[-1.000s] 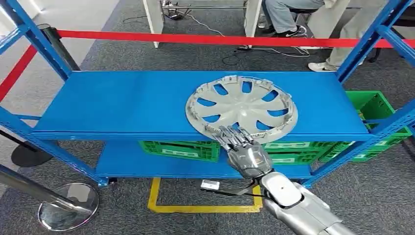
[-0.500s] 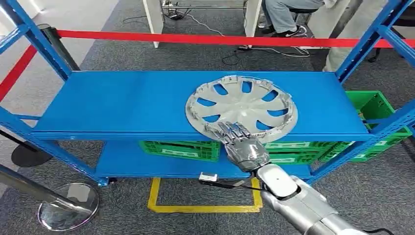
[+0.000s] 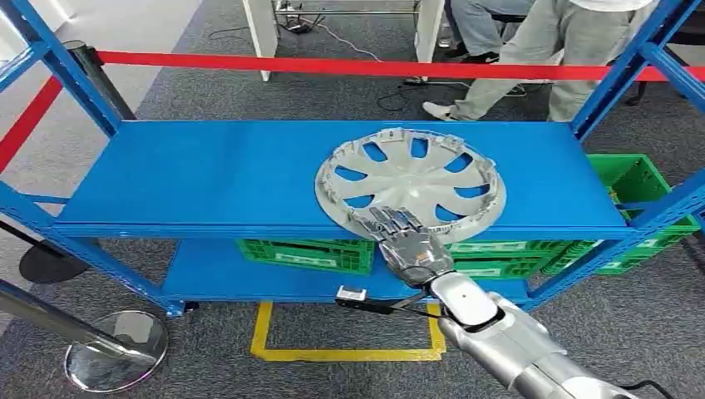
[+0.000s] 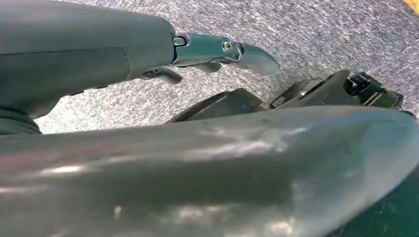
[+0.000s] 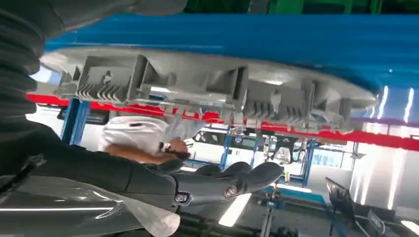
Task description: Take the parts from the cabinet and place them on the table.
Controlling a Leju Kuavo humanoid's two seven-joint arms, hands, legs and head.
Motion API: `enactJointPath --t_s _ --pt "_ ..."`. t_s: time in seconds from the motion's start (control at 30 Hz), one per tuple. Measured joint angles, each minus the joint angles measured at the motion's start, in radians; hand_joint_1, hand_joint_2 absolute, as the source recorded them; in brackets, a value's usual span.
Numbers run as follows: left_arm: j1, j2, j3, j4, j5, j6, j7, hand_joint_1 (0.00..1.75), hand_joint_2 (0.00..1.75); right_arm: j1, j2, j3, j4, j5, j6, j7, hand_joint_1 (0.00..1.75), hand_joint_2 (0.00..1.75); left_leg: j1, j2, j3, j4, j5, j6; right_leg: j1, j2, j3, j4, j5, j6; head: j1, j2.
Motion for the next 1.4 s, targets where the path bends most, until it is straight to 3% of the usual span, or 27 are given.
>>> enactJointPath --t_s 1.03,1.4 --pt "0.013 0.007 0.000 -0.004 0.039 0.008 -0.009 0.00 0.00 -0.115 0.035 -0.044 0.220 -0.024 -0.001 0.031 0.00 1.75 0.000 0.000 0.000 0.000 0.000 0.000 0.000 0.000 0.000 0.000 0.000 0.000 0.000 0.000" --pt "0.028 0.010 0.001 -0.005 0.056 0.012 -0.017 0.00 0.00 -0.149 0.035 -0.071 0.292 -0.025 0.033 0.053 0.00 1.75 0.000 0.000 0.000 0.000 0.000 0.000 0.000 0.000 0.000 0.000 0.000 0.000 0.000 0.000"
